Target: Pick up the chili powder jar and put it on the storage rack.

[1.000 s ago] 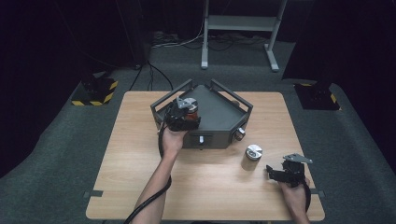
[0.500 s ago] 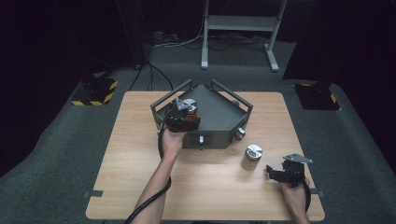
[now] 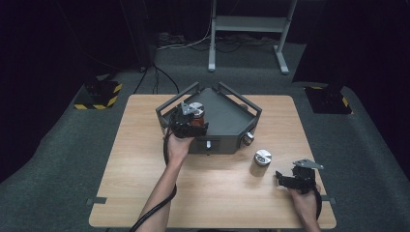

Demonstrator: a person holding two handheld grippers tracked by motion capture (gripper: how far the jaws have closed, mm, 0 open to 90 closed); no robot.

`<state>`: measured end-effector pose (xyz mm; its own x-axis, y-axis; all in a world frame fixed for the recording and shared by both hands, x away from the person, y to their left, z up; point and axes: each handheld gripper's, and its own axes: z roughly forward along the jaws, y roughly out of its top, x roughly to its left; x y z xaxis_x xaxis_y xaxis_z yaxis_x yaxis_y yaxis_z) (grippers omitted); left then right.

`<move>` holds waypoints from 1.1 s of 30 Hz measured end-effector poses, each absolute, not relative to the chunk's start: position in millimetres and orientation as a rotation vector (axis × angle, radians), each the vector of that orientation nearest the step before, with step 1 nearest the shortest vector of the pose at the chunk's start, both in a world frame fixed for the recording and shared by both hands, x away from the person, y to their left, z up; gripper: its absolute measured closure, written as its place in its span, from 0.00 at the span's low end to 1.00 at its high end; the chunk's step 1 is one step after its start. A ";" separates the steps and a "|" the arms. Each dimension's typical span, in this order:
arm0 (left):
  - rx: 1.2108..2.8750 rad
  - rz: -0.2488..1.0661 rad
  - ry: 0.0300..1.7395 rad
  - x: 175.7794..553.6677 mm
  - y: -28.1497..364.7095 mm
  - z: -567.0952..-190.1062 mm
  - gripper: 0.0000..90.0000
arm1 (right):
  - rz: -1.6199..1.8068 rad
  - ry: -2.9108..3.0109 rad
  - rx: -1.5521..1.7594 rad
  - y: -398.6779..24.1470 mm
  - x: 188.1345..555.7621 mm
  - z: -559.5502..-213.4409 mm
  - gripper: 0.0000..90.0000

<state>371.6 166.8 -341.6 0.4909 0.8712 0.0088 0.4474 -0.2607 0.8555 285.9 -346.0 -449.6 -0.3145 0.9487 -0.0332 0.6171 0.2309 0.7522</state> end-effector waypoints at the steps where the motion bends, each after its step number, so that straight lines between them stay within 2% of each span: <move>1: 1.886 0.629 1.096 371.6 166.8 -341.6 0.11 | 0.886 2.017 1.433 -346.0 285.9 -449.6 0.11; 11: 1.878 0.637 1.075 353.0 180.3 -344.6 0.05 | 0.886 2.017 1.433 -346.0 286.0 -449.6 0.11; 33: 1.887 0.653 1.029 302.6 207.3 -364.6 0.05 | 0.886 2.016 1.433 -346.0 285.9 -449.6 0.11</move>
